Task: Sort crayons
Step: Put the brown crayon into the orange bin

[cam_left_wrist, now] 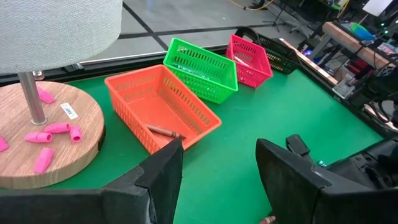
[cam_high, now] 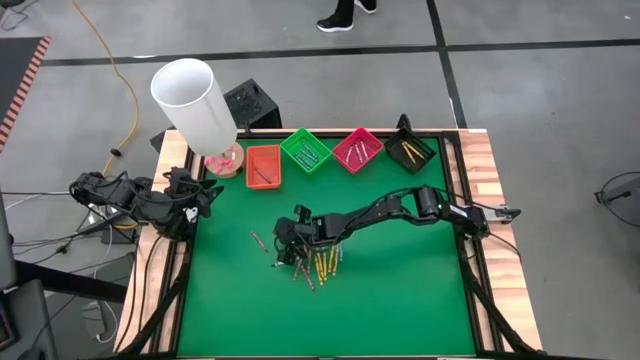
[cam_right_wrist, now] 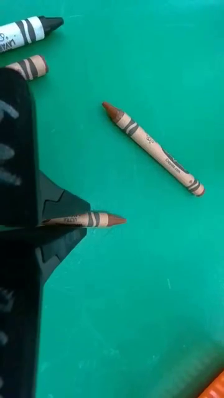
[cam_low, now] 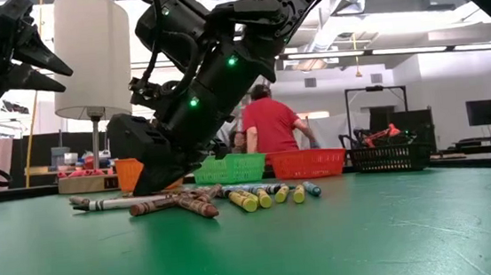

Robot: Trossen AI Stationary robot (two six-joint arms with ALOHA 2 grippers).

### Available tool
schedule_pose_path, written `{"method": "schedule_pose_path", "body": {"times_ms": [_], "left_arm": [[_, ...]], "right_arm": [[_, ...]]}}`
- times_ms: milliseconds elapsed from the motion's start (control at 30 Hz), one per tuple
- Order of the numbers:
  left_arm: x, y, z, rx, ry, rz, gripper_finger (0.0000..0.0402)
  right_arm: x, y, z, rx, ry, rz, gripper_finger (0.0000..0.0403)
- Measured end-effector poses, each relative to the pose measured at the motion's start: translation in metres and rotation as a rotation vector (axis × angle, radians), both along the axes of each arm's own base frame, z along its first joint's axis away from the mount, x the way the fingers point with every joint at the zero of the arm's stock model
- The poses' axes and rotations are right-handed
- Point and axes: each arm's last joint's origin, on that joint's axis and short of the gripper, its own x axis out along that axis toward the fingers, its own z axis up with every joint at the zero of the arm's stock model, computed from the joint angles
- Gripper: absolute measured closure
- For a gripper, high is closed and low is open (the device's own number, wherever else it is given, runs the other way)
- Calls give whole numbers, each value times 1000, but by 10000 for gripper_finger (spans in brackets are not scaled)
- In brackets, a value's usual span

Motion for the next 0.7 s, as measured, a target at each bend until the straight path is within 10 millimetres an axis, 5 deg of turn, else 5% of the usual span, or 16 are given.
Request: {"method": "schedule_pose_path", "body": {"times_ms": [200, 467, 700], "left_arm": [[0, 0, 0, 0, 0, 0, 210], [0, 0, 0, 0, 0, -1, 210], [0, 0, 0, 0, 0, -1, 210]], "right_arm": [[6, -15, 12, -20, -29, 7, 399], [24, -41, 52, -112, -142, 16, 399], [31, -85, 81, -196, -239, -34, 399]]}}
